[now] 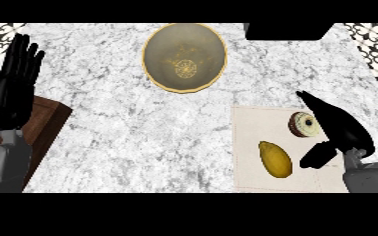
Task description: Pick the cupcake from the placemat and place it in the bowl
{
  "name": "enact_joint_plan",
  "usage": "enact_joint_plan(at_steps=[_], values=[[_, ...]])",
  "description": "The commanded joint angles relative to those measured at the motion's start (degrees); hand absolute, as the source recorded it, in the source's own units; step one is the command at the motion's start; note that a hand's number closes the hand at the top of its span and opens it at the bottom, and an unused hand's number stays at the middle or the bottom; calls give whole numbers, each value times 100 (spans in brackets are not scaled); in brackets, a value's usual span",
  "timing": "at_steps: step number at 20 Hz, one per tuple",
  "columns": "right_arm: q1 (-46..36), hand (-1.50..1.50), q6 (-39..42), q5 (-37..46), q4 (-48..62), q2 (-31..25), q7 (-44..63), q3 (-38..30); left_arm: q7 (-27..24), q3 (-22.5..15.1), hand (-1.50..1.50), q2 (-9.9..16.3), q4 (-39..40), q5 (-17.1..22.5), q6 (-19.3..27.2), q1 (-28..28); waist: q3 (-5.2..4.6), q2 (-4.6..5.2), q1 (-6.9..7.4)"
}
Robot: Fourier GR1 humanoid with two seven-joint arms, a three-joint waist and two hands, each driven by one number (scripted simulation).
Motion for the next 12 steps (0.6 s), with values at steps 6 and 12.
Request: enact_joint_plan(at_steps=[6, 12], values=[[-178, -150, 150, 447, 804, 279, -380, -430, 204, -13, 0, -171, -284, -102, 5, 29, 1, -1, 3], [-19, -150, 103, 730, 896, 508, -434, -549, 147, 216, 0, -1, 275, -65, -173, -436, 0, 2, -22]])
